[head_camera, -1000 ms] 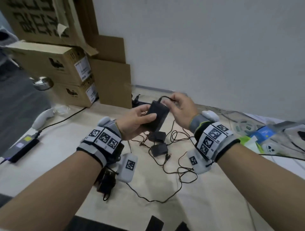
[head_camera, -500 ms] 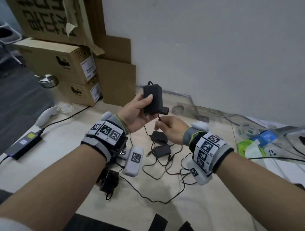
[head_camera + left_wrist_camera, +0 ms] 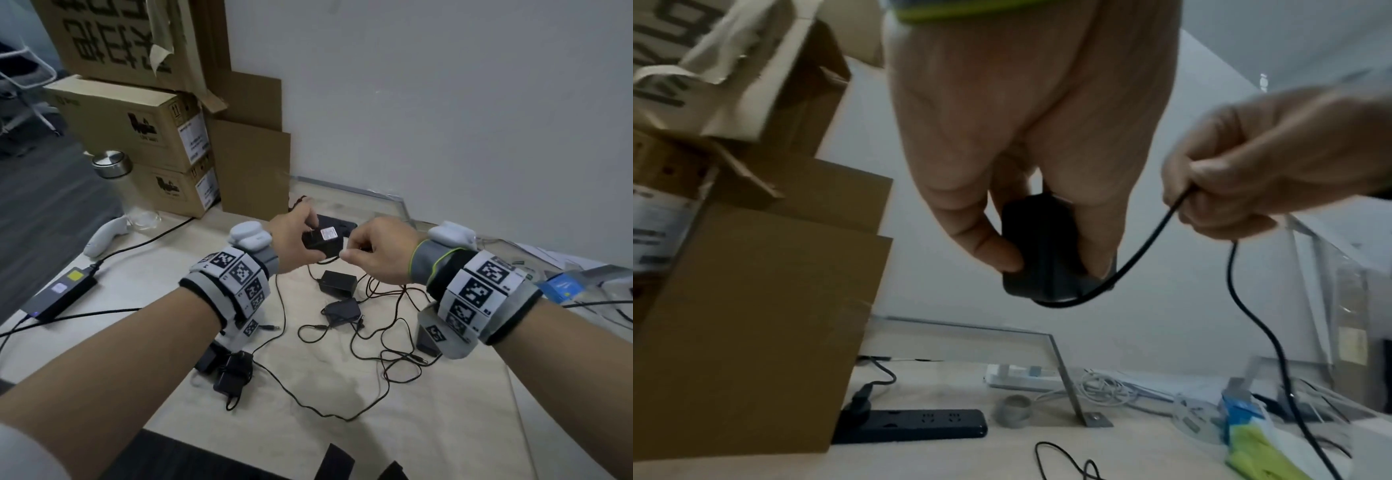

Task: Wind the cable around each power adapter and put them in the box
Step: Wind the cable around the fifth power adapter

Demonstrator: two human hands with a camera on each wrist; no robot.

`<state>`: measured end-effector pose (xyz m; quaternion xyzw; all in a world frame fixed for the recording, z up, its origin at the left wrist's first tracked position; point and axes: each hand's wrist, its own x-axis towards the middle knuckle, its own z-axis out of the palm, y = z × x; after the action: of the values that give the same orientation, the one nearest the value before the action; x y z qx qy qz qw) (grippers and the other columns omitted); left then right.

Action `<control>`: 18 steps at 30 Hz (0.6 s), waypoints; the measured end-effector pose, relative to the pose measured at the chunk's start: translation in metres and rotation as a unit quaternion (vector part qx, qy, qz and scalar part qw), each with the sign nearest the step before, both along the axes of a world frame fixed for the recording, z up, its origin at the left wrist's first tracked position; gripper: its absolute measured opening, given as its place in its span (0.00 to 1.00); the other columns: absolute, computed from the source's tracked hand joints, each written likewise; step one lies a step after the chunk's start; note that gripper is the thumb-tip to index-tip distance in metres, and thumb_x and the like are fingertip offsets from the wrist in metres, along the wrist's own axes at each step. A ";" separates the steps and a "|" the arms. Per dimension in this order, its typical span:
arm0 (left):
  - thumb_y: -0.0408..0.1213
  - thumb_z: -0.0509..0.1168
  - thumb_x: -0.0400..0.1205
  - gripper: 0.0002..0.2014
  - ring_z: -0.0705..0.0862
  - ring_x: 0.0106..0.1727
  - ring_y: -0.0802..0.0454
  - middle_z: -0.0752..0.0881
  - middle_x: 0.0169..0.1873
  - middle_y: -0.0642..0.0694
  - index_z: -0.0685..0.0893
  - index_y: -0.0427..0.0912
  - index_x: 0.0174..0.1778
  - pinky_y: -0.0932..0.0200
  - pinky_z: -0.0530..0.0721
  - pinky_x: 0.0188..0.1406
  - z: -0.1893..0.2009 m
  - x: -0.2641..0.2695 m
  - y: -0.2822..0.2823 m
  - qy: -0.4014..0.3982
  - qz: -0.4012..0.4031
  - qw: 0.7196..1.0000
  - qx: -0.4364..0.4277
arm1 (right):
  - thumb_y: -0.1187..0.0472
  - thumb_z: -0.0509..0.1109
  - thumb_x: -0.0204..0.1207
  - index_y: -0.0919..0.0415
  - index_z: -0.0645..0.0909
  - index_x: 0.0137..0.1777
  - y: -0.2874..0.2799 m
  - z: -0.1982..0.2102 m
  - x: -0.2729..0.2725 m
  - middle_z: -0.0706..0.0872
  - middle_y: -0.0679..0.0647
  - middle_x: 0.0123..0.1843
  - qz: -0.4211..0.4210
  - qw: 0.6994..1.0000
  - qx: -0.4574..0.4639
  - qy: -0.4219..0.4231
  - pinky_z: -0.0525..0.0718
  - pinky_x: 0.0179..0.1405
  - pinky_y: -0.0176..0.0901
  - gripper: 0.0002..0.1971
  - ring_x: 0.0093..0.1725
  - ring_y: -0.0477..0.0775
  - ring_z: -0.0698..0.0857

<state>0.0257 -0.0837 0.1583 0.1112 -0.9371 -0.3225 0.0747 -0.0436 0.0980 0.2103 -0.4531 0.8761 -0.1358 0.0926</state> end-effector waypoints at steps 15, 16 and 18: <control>0.36 0.72 0.72 0.17 0.87 0.46 0.54 0.87 0.44 0.55 0.82 0.58 0.54 0.47 0.87 0.50 0.006 0.012 0.018 -0.040 -0.183 0.978 0.097 | 0.51 0.83 0.62 0.51 0.84 0.30 0.001 -0.003 -0.019 0.83 0.43 0.25 -0.079 0.975 -0.185 -0.096 0.78 0.33 0.39 0.10 0.28 0.44 0.78; 0.35 0.73 0.73 0.19 0.87 0.49 0.54 0.87 0.46 0.54 0.81 0.54 0.58 0.48 0.87 0.53 0.005 0.013 0.018 -0.035 -0.180 0.976 0.118 | 0.52 0.83 0.63 0.52 0.85 0.30 0.002 -0.005 -0.022 0.83 0.45 0.27 -0.090 0.967 -0.202 -0.127 0.78 0.33 0.40 0.10 0.28 0.46 0.78; 0.30 0.73 0.74 0.20 0.86 0.49 0.51 0.85 0.45 0.51 0.79 0.48 0.60 0.46 0.87 0.54 0.004 0.014 0.018 -0.031 -0.176 0.968 0.176 | 0.52 0.81 0.66 0.55 0.85 0.31 0.004 -0.010 -0.027 0.81 0.50 0.29 -0.113 0.950 -0.223 -0.188 0.75 0.33 0.42 0.10 0.30 0.47 0.75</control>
<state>0.0400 -0.0657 0.1622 -0.0344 -0.8724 -0.4864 -0.0335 -0.0702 0.1025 0.2000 -0.3267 0.8357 -0.4197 0.1367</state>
